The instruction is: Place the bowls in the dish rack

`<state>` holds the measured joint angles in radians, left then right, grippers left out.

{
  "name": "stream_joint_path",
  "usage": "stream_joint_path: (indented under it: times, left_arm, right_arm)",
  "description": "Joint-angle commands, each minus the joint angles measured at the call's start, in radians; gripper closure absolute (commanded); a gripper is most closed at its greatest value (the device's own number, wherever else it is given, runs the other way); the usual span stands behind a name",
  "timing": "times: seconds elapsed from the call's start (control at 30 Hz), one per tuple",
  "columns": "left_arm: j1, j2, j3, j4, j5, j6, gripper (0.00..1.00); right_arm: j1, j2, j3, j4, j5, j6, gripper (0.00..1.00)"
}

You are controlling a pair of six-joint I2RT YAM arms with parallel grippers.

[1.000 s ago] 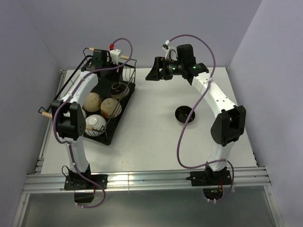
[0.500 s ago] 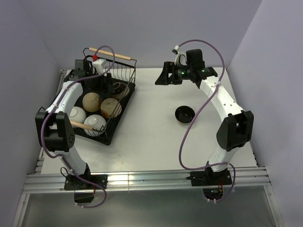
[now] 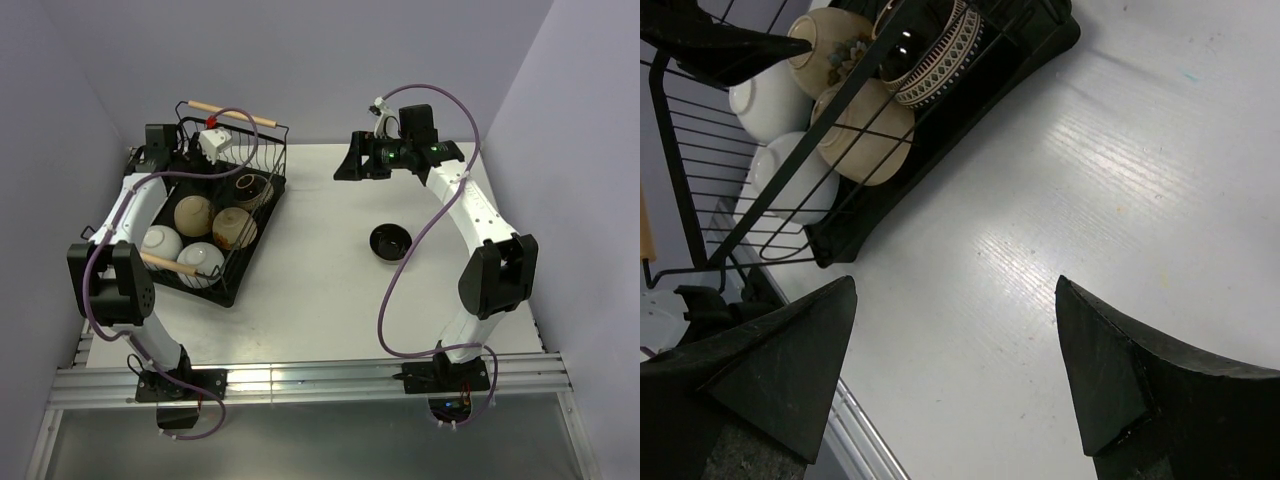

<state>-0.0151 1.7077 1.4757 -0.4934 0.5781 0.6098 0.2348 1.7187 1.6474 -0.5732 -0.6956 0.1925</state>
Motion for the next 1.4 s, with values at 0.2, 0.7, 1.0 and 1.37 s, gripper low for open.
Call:
stream_joint_path:
  times: [0.2,0.7,1.0,1.37]
  left_arm:
    - [-0.074,0.061,0.051,-0.056,0.028,0.217,0.17]
    - [-0.164,0.165,-0.036,0.194,-0.310,0.070,0.19]
    - [-0.163,0.196,-0.021,0.217,-0.301,0.033,0.27]
    - [-0.114,0.118,0.008,0.193,-0.134,0.064,0.23]
  right_arm:
    - [-0.017,-0.021,0.017,-0.014,0.007,-0.021,0.13]
    - [-0.026,-0.011,0.005,-0.004,-0.001,-0.016,0.13]
    - [-0.031,-0.018,-0.009,-0.002,-0.002,-0.019,0.13]
    - [-0.042,-0.030,-0.024,-0.005,-0.010,-0.034,0.13]
